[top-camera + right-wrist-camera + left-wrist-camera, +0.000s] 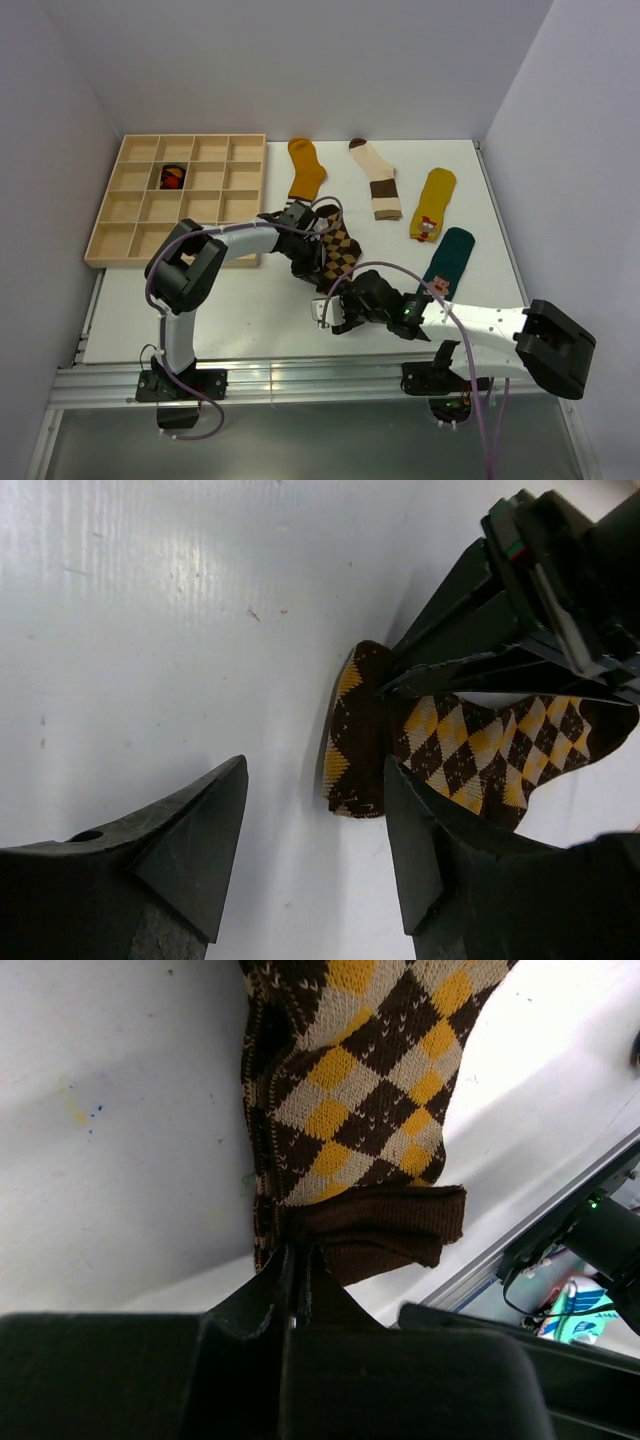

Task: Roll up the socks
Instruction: Roll the sock at the center of the board.

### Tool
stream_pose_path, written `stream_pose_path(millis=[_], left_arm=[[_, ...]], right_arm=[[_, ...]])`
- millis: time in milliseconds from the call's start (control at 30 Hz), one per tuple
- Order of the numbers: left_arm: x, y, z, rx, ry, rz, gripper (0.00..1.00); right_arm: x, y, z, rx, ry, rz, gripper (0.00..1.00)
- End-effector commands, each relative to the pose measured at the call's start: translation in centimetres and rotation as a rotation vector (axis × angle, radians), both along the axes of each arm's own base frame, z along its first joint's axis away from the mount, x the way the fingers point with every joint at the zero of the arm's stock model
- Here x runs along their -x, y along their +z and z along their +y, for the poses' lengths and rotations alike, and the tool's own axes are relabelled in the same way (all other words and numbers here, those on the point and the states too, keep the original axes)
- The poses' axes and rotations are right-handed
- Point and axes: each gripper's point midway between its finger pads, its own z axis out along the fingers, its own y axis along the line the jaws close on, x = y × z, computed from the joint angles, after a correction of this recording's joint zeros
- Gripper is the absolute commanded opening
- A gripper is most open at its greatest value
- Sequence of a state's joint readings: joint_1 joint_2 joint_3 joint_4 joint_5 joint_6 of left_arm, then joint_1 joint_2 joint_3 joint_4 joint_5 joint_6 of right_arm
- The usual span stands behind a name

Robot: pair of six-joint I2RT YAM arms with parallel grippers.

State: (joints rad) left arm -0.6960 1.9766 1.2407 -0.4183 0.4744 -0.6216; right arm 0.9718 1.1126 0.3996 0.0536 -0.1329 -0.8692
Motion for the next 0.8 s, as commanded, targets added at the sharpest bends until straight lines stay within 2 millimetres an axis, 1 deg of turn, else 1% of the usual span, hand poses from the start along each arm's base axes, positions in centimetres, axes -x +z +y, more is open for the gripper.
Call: stream_pose_path(millis=[0,33,67,100,133,167,233,267,300,333,367,433,467,500,567,600,633,667,700,733,767], left_arm=[[1.6,-2.9,1.9,-0.116,-0.019,0.077,0.00],[1.8,-2.8,1.9,-0.116,-0.027,0.080,0.00],[1.8,-2.9,2.0,-0.120,-0.029,0.081,0.00],[1.8,-3.0,2.0,-0.122,-0.036,0.082,0.00],[2.0,-3.0,2.0,-0.118,-0.039,0.090,0.00],[2.1,-3.0,2.0,-0.117,-0.043,0.095,0.00],[2.2,-3.1,2.1,-0.115,-0.050,0.099,0.00],[2.2,-3.0,2.0,-0.112,-0.054,0.101,0.00],[2.3,-3.0,2.1,-0.112,-0.061,0.100,0.00],[2.2,-2.9,2.0,-0.110,-0.066,0.092,0.00],[2.3,-3.0,2.2,-0.120,-0.067,0.094,0.00],[2.6,-3.0,2.4,-0.114,-0.074,0.103,0.00],[2.7,-3.0,2.4,-0.115,-0.078,0.106,0.00],[2.8,-2.9,2.4,-0.110,-0.079,0.108,0.00],[3.0,-2.8,2.3,-0.097,-0.080,0.114,0.00],[3.0,-2.7,2.3,-0.089,-0.081,0.114,0.00],[3.1,-2.4,2.2,-0.081,-0.080,0.112,0.00],[3.1,-2.2,2.2,-0.073,-0.079,0.110,0.00],[3.0,-1.9,1.8,-0.049,-0.073,0.106,0.03],[3.1,-1.5,1.8,-0.033,-0.066,0.103,0.06],[3.1,-1.4,1.7,-0.021,-0.057,0.097,0.09]], right_arm=[[-1.7,0.7,0.9,-0.014,-0.008,-0.123,0.64],[-1.9,0.9,1.3,-0.016,0.000,-0.147,0.64],[-2.2,0.3,1.2,0.010,-0.010,-0.153,0.63],[-2.4,0.2,1.2,0.016,-0.013,-0.167,0.63],[-2.6,0.5,1.6,0.010,-0.001,-0.191,0.63],[-3.0,-0.2,1.2,0.041,-0.015,-0.200,0.63],[-3.2,-0.3,1.4,0.050,-0.006,-0.216,0.62],[-3.2,-1.0,1.3,0.071,-0.004,-0.209,0.62],[-3.4,-1.2,1.2,0.078,-0.010,-0.217,0.62],[-3.9,-0.9,1.4,0.071,-0.016,-0.242,0.61],[-4.1,-1.4,1.3,0.088,-0.024,-0.247,0.60],[-4.6,-1.4,1.3,0.096,-0.036,-0.271,0.59],[-4.6,-2.0,1.1,0.110,-0.037,-0.265,0.58],[-4.7,-2.1,1.0,0.117,-0.037,-0.266,0.57],[-4.6,-2.5,1.1,0.125,-0.043,-0.249,0.50],[-4.7,-2.5,1.1,0.125,-0.050,-0.237,0.44],[-4.5,-2.8,1.1,0.126,-0.057,-0.215,0.32],[-4.6,-2.3,1.3,0.113,-0.063,-0.211,0.28],[-4.7,-2.0,1.4,0.102,-0.067,-0.198,0.26],[-4.1,-2.6,1.0,0.105,-0.062,-0.123,0.24],[-4.5,-1.0,1.8,0.064,-0.068,-0.104,0.23]])
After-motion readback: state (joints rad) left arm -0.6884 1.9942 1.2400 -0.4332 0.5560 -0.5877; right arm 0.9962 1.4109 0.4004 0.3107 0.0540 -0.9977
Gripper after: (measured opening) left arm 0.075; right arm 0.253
